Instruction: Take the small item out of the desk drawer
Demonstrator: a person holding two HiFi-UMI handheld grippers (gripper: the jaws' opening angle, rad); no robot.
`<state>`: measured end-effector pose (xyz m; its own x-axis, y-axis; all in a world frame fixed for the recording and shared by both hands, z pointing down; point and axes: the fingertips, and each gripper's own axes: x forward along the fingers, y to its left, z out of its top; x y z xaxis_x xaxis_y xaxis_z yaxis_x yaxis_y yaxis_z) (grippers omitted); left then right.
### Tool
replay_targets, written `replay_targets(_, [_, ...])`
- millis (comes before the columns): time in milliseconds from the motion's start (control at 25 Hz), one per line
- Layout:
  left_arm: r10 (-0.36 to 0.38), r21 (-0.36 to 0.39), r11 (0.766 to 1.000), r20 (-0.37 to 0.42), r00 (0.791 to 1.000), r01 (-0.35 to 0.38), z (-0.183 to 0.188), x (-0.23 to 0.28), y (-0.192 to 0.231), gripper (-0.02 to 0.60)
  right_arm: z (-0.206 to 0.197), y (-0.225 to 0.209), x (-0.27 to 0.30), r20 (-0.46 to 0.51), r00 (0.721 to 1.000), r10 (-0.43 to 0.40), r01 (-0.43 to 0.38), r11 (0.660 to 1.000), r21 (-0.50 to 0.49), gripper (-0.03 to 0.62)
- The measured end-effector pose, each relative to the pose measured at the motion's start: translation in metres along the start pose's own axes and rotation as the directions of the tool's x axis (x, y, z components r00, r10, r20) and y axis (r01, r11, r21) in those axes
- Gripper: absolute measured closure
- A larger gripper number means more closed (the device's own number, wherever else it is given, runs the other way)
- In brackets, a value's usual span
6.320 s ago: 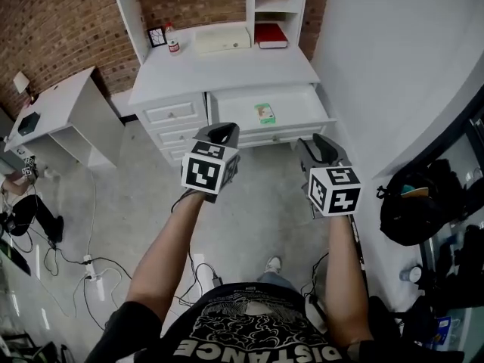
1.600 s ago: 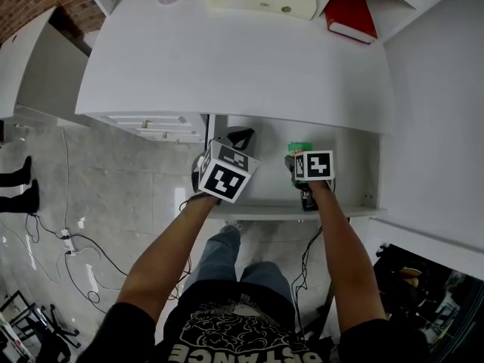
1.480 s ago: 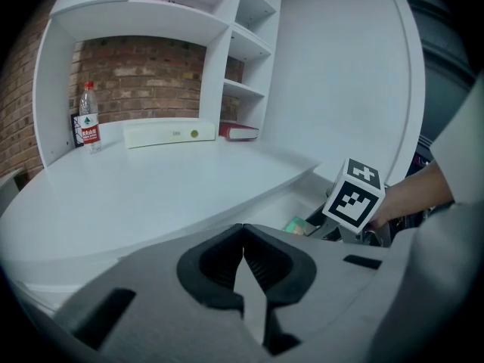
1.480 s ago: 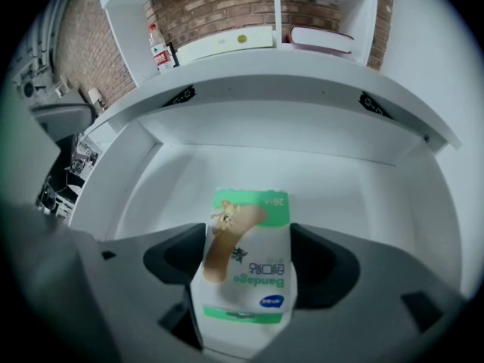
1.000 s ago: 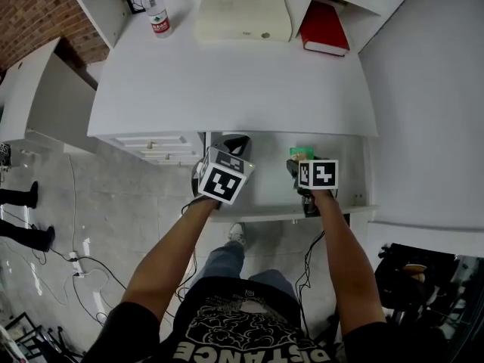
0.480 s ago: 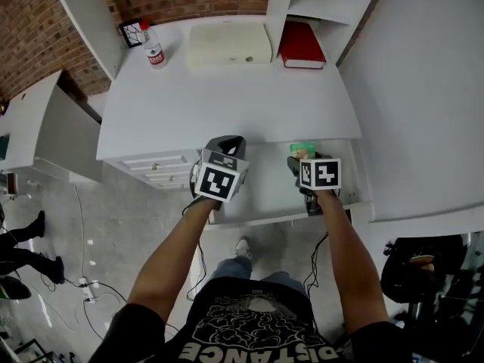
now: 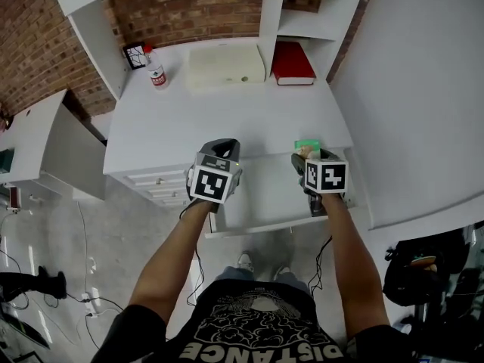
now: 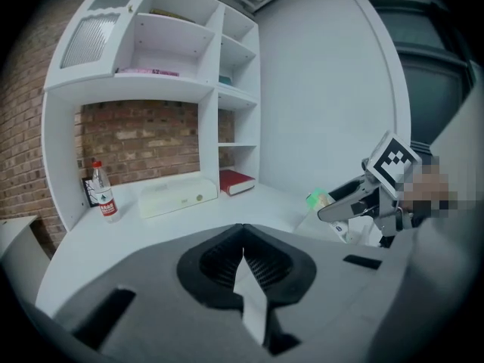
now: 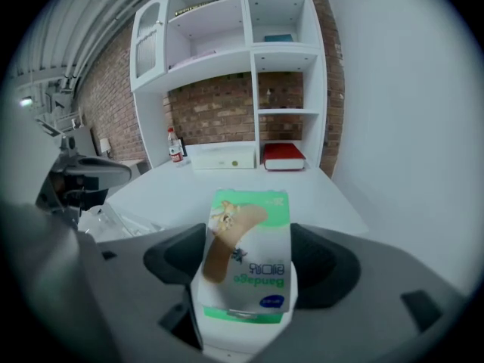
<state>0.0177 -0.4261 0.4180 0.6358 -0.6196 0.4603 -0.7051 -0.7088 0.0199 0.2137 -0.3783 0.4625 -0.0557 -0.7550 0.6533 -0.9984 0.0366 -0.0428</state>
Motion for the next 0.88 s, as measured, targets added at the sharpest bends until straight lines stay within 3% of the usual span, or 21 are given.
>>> replay_targets(400, [0.078, 0.007, 0.997, 0.064, 0.995, -0.078, 0.034, -0.011, 0.0, 0.577, 0.061, -0.019, -0.035, 0.173, 0.985, 0.027, -0.013, 0.996, -0.084, 0.246])
replay_targets(880, [0.236, -0.035, 0.972, 0.122, 0.964, -0.233, 0.077, -0.009, -0.025, 0.577, 0.124, -0.041, -0.066, 0.331, 0.928, 0.172, -0.102, 0.971, -0.219, 0.246])
